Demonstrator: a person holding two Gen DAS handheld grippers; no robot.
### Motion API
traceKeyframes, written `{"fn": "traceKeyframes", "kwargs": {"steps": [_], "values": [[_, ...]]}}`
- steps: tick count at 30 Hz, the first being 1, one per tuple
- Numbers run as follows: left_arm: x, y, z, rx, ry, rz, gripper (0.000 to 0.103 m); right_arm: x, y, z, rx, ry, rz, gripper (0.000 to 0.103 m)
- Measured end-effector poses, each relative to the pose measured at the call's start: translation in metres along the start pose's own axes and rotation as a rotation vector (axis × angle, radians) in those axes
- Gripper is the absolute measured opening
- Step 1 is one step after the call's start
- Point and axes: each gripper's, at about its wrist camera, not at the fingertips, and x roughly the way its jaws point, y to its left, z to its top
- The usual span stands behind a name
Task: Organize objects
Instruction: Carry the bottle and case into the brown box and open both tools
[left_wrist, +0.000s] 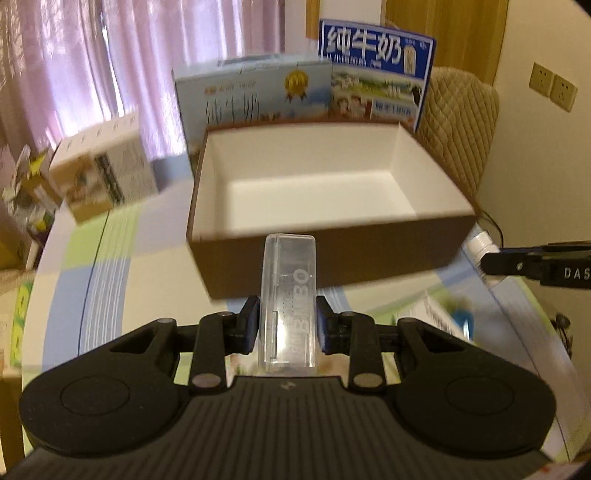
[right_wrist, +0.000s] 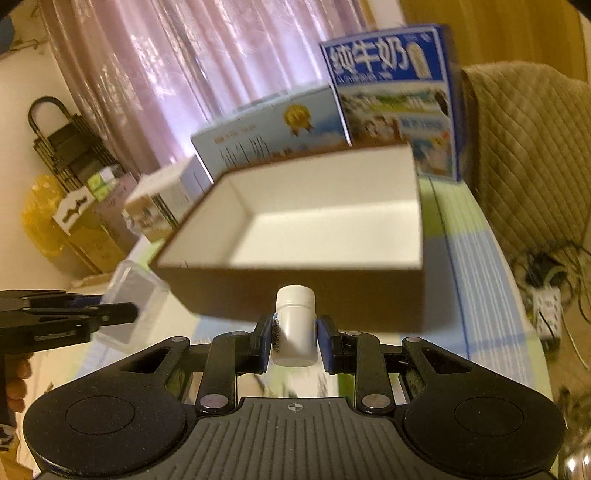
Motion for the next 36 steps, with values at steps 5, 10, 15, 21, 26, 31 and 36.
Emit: {"fn": "traceKeyframes", "kwargs": {"steps": [5,10,15,21,26,31,36], "values": [[0.025,0.0,0.043,0.023,-0.035,-0.005,0.027,0.027,0.009,0.032,-0.003,-0.03,-0.013,0.023],[0.06,-0.001,0.077,0.018,-0.032,-0.029,0.027,0.056,0.008,0.056,0.017,-0.033,-0.048,0.023],[0.094,-0.002,0.094,0.002,-0.006,-0.055,0.027,0.085,-0.001,0.066,0.041,-0.004,-0.093,0.023],[0.14,-0.001,0.099,-0.024,0.074,-0.067,0.027,0.118,-0.015,0.065,0.076,0.078,-0.134,0.023],[0.17,-0.005,0.093,-0.038,0.147,-0.083,0.027,0.135,-0.025,0.062,0.088,0.124,-0.161,0.023],[0.188,-0.011,0.091,-0.045,0.178,-0.089,0.027,0.144,-0.03,0.061,0.09,0.141,-0.17,0.023],[0.196,-0.015,0.093,-0.037,0.186,-0.087,0.027,0.148,-0.033,0.061,0.097,0.145,-0.173,0.023]]}}
